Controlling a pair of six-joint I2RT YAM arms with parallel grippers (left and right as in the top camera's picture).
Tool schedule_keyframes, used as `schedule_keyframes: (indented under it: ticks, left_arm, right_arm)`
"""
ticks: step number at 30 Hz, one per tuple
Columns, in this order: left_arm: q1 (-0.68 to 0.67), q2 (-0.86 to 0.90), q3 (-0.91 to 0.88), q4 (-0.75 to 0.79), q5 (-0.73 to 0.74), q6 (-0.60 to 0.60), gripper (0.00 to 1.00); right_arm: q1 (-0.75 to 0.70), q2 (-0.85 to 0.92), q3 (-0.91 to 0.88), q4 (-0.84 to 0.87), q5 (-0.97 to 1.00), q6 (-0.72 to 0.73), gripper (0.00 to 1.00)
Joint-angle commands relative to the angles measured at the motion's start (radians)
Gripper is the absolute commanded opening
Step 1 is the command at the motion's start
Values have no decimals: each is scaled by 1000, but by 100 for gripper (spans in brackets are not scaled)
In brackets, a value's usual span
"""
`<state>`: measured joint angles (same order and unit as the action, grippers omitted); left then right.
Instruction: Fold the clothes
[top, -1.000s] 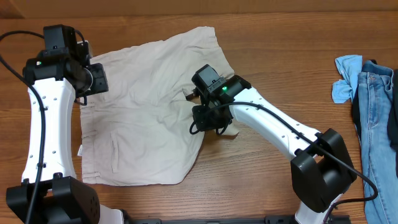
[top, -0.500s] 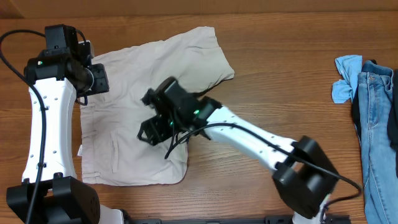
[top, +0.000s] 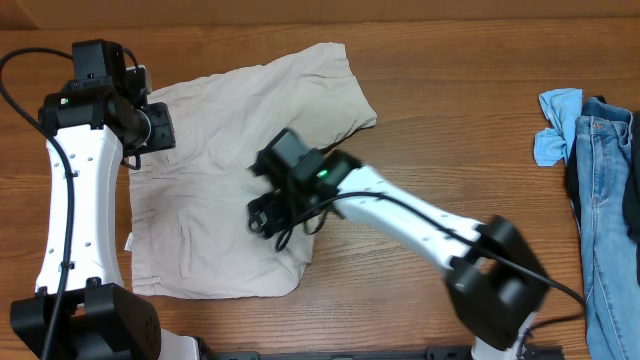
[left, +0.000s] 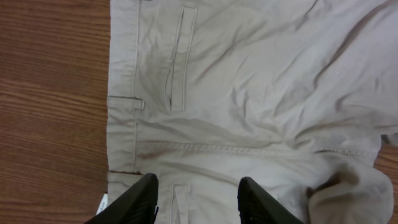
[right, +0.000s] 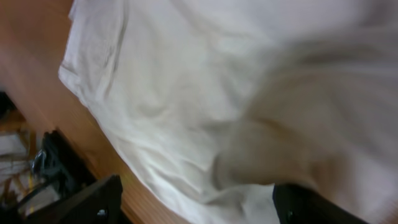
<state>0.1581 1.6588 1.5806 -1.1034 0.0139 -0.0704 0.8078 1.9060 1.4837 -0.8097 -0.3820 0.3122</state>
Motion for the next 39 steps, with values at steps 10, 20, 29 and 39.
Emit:
schedule_keyframes:
  ticks: [10, 20, 29, 39]
  left_arm:
    - [-6, 5, 3, 2, 2, 23, 46]
    - [-6, 5, 3, 0, 2, 23, 46]
    - [-6, 5, 3, 0, 2, 23, 46]
    - [-6, 5, 3, 0, 2, 23, 47]
  right_arm:
    - [-235, -22, -152, -34, 50, 52, 75]
    - [-176, 19, -228, 203, -301, 78, 48]
    - [-85, 18, -226, 587, -517, 187, 9]
    - [-174, 8, -226, 502, -439, 173, 59]
